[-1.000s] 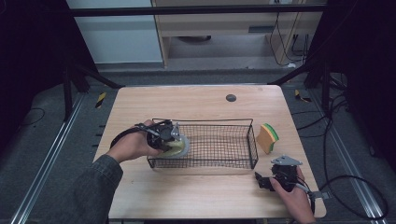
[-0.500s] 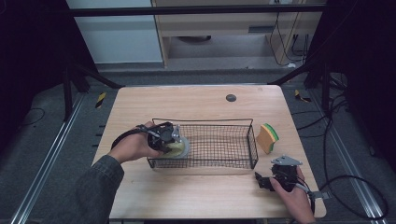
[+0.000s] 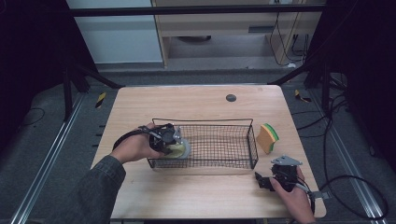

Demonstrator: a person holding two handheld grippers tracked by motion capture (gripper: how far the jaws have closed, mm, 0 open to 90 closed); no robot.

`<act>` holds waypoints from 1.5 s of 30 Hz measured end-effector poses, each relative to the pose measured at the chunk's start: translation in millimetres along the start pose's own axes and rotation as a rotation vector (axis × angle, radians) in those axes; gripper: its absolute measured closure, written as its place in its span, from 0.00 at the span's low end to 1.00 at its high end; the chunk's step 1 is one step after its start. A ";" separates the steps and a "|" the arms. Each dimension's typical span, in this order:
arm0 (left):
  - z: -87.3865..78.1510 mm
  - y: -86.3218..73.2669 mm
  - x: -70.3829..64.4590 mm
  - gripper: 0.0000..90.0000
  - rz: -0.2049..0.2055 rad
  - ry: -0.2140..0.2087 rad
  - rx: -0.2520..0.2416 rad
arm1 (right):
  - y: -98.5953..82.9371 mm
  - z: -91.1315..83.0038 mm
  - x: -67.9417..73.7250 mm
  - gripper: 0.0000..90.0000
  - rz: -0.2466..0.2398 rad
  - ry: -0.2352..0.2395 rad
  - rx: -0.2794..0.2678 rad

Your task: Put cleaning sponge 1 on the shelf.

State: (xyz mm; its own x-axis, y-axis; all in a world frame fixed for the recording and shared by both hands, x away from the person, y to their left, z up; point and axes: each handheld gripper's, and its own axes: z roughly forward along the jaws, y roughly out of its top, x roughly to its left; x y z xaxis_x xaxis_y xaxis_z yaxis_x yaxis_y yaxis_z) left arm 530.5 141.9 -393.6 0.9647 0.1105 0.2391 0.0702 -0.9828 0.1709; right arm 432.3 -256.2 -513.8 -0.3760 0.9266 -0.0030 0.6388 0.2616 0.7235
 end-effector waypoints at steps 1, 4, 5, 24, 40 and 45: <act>0.4 -0.2 0.1 0.78 -0.002 -0.001 0.001 | 0.0 0.0 -0.1 0.01 -0.001 -0.001 0.001; 1.7 -0.4 -0.4 0.78 0.002 -0.005 0.002 | 0.0 0.0 0.0 0.01 0.000 -0.001 0.000; 2.1 -0.5 -0.5 0.78 0.003 -0.009 0.004 | 0.0 0.0 0.0 0.01 0.000 -0.001 0.000; 10.1 0.4 5.1 0.78 -0.026 -0.014 0.007 | 0.0 0.0 0.0 0.01 0.000 0.000 0.000; 16.3 -1.4 5.7 0.77 -0.058 -0.033 -0.008 | 0.1 -0.3 0.3 0.01 0.005 0.003 0.001; 12.9 -2.8 5.7 0.76 -0.076 -0.034 -0.028 | 0.0 0.0 0.0 0.00 0.000 0.000 0.000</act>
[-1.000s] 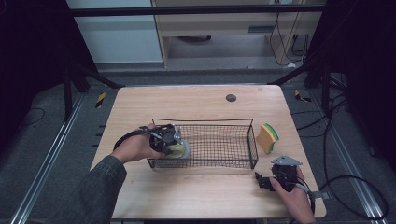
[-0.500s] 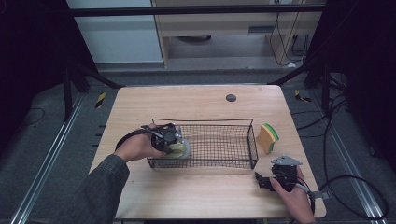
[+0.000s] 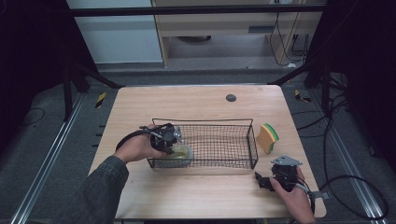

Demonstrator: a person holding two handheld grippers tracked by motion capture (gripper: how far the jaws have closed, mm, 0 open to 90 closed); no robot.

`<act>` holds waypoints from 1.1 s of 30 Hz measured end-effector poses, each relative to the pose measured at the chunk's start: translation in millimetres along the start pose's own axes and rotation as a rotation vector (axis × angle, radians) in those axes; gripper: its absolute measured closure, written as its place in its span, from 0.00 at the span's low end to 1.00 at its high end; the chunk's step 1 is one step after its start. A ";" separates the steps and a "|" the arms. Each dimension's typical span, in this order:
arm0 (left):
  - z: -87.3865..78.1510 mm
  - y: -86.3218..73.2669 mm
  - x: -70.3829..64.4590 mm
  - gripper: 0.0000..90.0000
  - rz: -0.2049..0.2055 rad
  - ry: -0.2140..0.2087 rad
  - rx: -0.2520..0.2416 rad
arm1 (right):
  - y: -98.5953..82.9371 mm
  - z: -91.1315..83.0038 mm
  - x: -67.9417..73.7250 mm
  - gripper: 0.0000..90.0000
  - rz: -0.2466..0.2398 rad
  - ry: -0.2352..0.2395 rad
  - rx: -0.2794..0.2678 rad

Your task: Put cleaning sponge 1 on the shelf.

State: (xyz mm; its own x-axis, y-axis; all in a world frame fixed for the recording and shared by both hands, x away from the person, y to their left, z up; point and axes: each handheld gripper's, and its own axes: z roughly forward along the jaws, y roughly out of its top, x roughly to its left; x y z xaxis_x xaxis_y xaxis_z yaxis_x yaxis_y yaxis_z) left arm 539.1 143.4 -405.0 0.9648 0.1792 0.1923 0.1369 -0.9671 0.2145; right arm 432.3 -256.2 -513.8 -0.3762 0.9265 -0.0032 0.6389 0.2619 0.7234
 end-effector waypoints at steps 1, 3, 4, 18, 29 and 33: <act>-0.8 -0.4 -0.1 0.76 -0.007 -0.002 -0.011 | 0.0 0.0 0.0 0.00 0.001 0.001 0.000; -6.0 -0.6 0.1 0.73 -0.028 0.015 -0.038 | 0.0 0.0 0.0 0.01 0.000 0.000 0.000; -6.0 -0.6 0.1 0.73 -0.028 0.015 -0.038 | 0.0 0.0 0.0 0.01 0.000 0.000 0.000; -30.6 -6.8 1.0 0.28 -0.244 0.179 -0.255 | 0.0 0.0 0.0 0.00 0.000 0.000 0.000; -38.9 -57.3 -3.0 0.08 -0.554 0.264 -0.473 | 0.0 0.0 0.0 0.00 0.001 -0.001 0.000; -39.1 -84.6 -3.6 0.07 -0.618 0.300 -0.483 | 0.0 0.0 0.1 0.00 0.001 0.000 0.000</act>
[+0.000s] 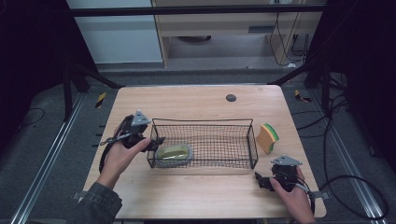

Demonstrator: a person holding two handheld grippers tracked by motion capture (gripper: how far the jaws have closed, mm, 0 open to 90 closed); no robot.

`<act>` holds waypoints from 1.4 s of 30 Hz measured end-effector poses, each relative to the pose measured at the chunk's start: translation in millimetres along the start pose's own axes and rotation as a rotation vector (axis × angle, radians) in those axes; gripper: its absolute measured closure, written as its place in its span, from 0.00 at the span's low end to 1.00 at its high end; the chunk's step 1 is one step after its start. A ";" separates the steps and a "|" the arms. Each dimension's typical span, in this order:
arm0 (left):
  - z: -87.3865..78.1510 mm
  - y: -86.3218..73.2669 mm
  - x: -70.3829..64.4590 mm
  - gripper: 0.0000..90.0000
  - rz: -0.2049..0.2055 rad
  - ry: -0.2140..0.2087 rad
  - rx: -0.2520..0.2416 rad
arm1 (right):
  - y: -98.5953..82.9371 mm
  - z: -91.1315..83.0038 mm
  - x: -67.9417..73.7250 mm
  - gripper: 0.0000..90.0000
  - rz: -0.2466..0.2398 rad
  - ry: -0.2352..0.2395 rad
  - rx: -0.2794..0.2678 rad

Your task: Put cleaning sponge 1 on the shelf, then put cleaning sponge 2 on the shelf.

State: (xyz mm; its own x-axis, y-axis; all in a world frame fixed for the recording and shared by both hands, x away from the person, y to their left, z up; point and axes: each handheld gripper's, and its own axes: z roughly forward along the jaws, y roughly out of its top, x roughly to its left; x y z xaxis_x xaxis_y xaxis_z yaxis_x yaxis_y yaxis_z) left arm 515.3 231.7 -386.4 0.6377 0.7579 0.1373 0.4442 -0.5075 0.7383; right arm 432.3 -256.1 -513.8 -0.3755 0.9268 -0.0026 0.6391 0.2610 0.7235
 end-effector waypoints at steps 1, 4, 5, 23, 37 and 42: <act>-1.4 -5.8 3.9 0.07 -0.009 0.020 0.002 | 0.0 0.0 0.0 0.00 0.000 -0.001 0.000; -2.0 -19.4 11.0 0.06 -0.031 0.048 0.010 | 0.1 0.1 0.1 0.00 0.001 -0.002 0.000; -1.3 -26.9 14.6 0.06 -0.050 0.066 0.015 | 0.3 0.0 0.5 0.00 0.007 -0.001 0.001; 43.2 -118.4 39.1 0.04 -0.209 0.084 0.173 | 6.2 -16.3 -9.2 0.18 0.023 -0.060 0.002; 49.3 -127.7 37.8 0.00 -0.253 0.095 0.070 | 79.8 -59.5 -39.1 0.49 0.060 -0.074 0.056; 49.7 -127.6 37.7 0.00 -0.256 0.096 0.067 | 105.8 -51.5 -40.8 0.50 0.054 -0.061 0.135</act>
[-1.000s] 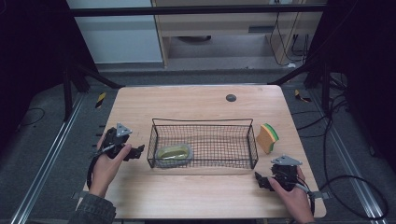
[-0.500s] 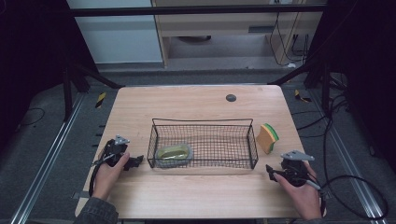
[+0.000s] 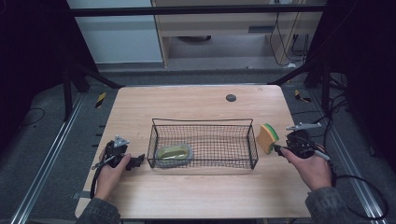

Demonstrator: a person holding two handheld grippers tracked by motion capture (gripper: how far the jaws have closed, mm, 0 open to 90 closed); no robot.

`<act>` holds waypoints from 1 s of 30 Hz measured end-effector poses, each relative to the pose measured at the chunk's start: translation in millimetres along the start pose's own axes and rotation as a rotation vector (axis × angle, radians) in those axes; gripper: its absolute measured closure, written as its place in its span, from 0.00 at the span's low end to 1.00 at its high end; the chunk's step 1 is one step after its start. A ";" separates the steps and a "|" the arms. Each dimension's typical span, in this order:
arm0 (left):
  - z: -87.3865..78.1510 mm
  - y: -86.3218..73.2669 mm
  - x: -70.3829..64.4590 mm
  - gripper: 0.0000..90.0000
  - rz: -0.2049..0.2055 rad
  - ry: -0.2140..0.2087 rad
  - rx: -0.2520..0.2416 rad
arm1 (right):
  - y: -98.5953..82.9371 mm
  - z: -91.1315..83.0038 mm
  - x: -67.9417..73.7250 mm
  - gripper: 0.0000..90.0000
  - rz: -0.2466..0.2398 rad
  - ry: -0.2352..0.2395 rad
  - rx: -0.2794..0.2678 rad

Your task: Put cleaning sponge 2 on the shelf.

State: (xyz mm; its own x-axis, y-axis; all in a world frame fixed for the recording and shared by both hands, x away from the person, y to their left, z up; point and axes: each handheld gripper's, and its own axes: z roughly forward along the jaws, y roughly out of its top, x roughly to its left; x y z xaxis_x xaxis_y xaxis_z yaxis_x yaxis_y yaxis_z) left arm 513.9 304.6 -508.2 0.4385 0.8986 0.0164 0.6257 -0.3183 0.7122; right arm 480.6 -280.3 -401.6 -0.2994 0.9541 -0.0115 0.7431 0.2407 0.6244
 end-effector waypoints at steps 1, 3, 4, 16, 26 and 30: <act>0.0 0.0 0.0 0.00 0.000 0.000 0.000 | 5.1 1.7 0.4 0.50 -0.005 0.003 0.010; 0.1 0.1 0.1 0.00 0.001 0.000 0.000 | 14.5 5.9 2.3 0.47 -0.008 0.023 0.028; 0.2 0.2 0.0 0.00 0.000 0.000 0.000 | 22.8 10.4 5.0 0.44 -0.012 0.026 0.048; 0.9 1.1 0.1 0.00 0.003 0.000 0.002 | 56.5 37.8 -3.6 0.49 -0.017 0.018 0.165; 1.4 1.3 -0.3 0.00 -0.002 0.001 -0.002 | 62.6 56.9 -1.7 0.67 -0.022 0.020 0.224; 1.7 1.7 -0.2 0.00 0.000 0.000 -0.001 | 63.6 50.6 0.3 0.72 -0.028 0.023 0.207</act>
State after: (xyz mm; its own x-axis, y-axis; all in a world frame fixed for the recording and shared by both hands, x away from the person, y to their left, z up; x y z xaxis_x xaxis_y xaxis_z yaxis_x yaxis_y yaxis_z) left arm 516.0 303.3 -508.2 0.4380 0.8988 0.0163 0.6254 -0.3177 0.7127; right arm 558.1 -255.6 -401.4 -0.3336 0.9427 -0.0068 0.8408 0.3008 0.4500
